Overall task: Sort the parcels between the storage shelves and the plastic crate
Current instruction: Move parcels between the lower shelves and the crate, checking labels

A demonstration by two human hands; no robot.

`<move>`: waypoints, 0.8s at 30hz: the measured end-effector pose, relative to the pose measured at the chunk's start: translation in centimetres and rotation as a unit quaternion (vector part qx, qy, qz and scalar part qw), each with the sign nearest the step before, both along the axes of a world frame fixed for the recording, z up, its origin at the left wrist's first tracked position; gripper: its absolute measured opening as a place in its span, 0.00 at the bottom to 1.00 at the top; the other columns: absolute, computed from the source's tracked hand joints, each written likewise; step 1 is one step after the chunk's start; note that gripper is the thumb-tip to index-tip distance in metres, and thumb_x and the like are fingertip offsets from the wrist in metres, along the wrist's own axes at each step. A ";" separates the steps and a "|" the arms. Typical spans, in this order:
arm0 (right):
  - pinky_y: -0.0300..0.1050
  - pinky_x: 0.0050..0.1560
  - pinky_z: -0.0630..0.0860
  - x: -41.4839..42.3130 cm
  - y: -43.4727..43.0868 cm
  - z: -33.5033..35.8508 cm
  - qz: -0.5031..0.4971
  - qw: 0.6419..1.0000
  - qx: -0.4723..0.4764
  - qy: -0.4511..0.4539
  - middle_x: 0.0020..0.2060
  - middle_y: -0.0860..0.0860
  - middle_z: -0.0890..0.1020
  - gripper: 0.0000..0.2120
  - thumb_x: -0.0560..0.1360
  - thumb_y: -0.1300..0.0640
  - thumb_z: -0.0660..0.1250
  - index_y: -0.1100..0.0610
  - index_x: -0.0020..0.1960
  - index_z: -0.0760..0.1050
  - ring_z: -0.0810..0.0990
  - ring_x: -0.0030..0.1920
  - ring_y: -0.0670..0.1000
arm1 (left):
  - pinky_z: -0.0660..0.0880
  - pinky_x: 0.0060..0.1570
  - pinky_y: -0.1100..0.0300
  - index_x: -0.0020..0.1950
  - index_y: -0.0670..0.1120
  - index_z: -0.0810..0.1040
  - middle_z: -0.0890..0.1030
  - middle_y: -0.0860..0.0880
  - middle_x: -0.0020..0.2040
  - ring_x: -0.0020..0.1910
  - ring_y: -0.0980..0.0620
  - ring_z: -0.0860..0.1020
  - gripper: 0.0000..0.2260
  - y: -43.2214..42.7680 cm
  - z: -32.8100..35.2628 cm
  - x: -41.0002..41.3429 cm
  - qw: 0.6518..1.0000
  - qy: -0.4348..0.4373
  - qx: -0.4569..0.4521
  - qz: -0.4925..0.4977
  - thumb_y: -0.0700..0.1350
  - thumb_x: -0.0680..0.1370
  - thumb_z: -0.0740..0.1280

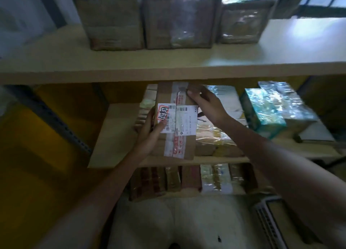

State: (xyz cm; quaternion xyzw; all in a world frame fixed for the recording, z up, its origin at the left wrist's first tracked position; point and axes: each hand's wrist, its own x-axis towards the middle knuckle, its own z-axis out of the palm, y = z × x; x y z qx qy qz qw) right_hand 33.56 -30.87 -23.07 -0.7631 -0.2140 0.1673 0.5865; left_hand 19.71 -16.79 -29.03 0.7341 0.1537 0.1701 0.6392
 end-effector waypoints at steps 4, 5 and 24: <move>0.46 0.36 0.81 1.8 -8.3 -0.3 -0.090 0.996 0.007 0.013 0.51 0.57 0.81 0.20 0.75 0.43 0.64 0.54 0.61 0.72 0.82 0.48 0.53 | 0.71 0.38 0.79 0.72 0.58 0.58 0.76 0.66 0.52 0.46 0.74 0.76 0.26 -6.2 0.1 3.9 0.994 0.016 0.016 -0.103 0.47 0.77 0.64; 0.44 0.34 0.81 2.1 -10.5 -0.4 -0.117 0.993 0.006 0.018 0.49 0.55 0.82 0.21 0.75 0.42 0.64 0.54 0.61 0.72 0.83 0.46 0.51 | 0.73 0.40 0.76 0.72 0.57 0.56 0.77 0.64 0.54 0.48 0.71 0.77 0.28 -7.8 -0.2 4.6 0.991 0.026 0.018 -0.131 0.47 0.76 0.65; 0.48 0.45 0.79 -1.0 -57.3 -20.6 -0.363 0.911 -0.025 0.195 0.58 0.55 0.79 0.24 0.75 0.48 0.67 0.54 0.68 0.67 0.80 0.54 0.55 | 0.70 0.56 0.65 0.70 0.67 0.55 0.77 0.56 0.59 0.58 0.58 0.75 0.39 -48.7 -17.0 13.9 0.909 0.156 0.120 -0.367 0.67 0.62 0.69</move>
